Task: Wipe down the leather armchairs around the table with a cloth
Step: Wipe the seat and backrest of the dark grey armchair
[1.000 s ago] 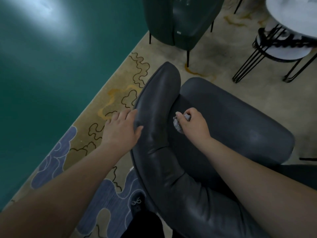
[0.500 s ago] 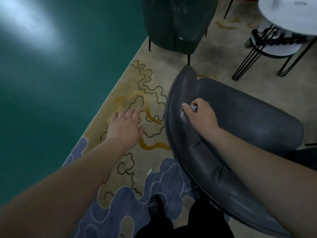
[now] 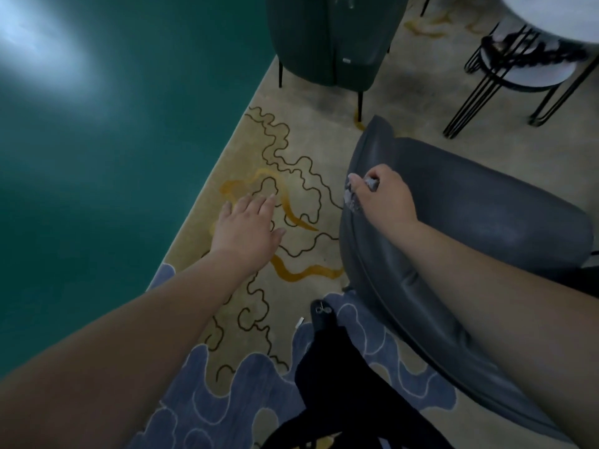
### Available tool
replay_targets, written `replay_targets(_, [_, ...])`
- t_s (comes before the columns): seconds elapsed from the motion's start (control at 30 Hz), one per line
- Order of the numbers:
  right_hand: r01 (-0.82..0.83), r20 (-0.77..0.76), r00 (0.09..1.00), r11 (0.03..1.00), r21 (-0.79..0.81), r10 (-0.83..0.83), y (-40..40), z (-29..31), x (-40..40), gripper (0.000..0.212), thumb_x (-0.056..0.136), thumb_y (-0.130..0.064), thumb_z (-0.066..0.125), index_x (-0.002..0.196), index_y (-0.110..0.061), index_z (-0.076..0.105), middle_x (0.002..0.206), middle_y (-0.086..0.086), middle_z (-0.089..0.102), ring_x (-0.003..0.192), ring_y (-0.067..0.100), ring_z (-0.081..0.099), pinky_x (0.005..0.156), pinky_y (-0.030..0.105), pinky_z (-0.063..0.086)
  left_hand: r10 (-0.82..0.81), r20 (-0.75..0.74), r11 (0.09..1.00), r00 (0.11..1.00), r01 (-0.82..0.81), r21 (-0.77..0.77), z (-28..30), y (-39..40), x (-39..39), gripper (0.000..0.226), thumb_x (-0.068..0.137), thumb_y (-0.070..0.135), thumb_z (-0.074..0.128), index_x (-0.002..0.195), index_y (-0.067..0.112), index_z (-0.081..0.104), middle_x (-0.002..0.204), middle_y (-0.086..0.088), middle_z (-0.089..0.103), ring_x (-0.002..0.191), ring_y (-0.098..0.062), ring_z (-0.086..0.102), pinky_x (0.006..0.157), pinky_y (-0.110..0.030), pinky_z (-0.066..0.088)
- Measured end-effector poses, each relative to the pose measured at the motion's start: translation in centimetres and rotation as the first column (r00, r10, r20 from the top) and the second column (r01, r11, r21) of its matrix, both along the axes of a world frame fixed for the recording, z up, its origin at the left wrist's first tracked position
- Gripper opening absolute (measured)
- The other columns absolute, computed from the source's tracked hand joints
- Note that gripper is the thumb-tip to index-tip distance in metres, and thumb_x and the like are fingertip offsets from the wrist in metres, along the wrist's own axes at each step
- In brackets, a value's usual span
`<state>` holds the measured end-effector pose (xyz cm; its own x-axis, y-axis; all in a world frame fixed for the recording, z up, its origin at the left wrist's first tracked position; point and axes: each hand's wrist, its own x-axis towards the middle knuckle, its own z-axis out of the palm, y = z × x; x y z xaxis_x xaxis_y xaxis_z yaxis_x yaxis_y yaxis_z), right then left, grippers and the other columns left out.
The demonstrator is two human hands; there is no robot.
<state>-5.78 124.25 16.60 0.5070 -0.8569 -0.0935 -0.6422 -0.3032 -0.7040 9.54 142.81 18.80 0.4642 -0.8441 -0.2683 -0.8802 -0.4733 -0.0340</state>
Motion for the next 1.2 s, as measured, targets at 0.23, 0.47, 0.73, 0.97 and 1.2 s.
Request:
replay_targets(0.23, [0.064,-0.027,0.998,0.998,0.000,-0.064,-5.7,-0.4,4.6,0.033,0.092,-0.047,0.054,0.087,-0.015,0.053,0.093,0.005,0.055,0.084,0.019,0.053,0.068,0.030,0.037,-0.081,0.015,0.997,0.997,0.081,0.011,-0.3,-7.2,6.5,0.068,0.097,0.053,0.028,0.153,0.017,0.012,0.154,-0.003,0.030,0.144,-0.023,0.019,0.117,-0.046,0.016])
replay_targets(0.47, [0.096,-0.067,0.993,0.995,-0.024,-0.098,-11.6,-0.4,10.7,0.037,0.091,-0.050,0.053,0.087,-0.013,0.052,0.095,0.008,0.054,0.089,0.024,0.053,0.071,0.033,0.041,-0.120,0.015,0.992,0.993,0.119,0.045,-0.4,-12.8,13.0,0.066,0.098,0.052,0.028,0.152,0.018,0.011,0.154,-0.001,0.029,0.144,-0.022,0.018,0.118,-0.046,0.014])
replay_targets(0.73, [0.177,-0.089,0.980,0.984,-0.022,-0.178,-16.0,-0.4,18.4,0.036,0.091,-0.054,0.050,0.082,-0.019,0.049,0.081,0.004,0.057,0.079,0.025,0.056,0.064,0.032,0.037,-0.139,-0.025,0.989,0.990,0.140,0.054,-0.6,-18.3,21.9,0.065,0.098,0.051,0.028,0.152,0.018,0.014,0.153,-0.001,0.031,0.143,-0.022,0.020,0.118,-0.045,0.014])
replay_targets(0.97, [0.326,-0.077,0.943,0.945,0.000,-0.325,-20.2,-0.1,24.7,0.033,0.093,-0.051,0.050,0.088,-0.018,0.049,0.082,0.003,0.056,0.078,0.023,0.054,0.066,0.033,0.038,-0.299,-0.009,0.953,0.954,0.299,0.042,-0.8,-24.6,30.2,0.064,0.098,0.052,0.028,0.152,0.019,0.016,0.153,0.000,0.031,0.143,-0.021,0.021,0.117,-0.044,0.016])
replay_targets(1.2, [0.371,-0.018,0.928,0.929,0.008,-0.371,-24.8,-0.8,28.5,0.033,0.092,-0.048,0.052,0.090,-0.015,0.053,0.090,0.007,0.060,0.079,0.022,0.057,0.066,0.029,0.037,-0.335,-0.012,0.942,0.942,0.335,0.016,-0.7,-31.0,35.1,0.063,0.098,0.050,0.030,0.151,0.019,0.018,0.153,-0.001,0.031,0.143,-0.020,0.022,0.118,-0.043,0.014])
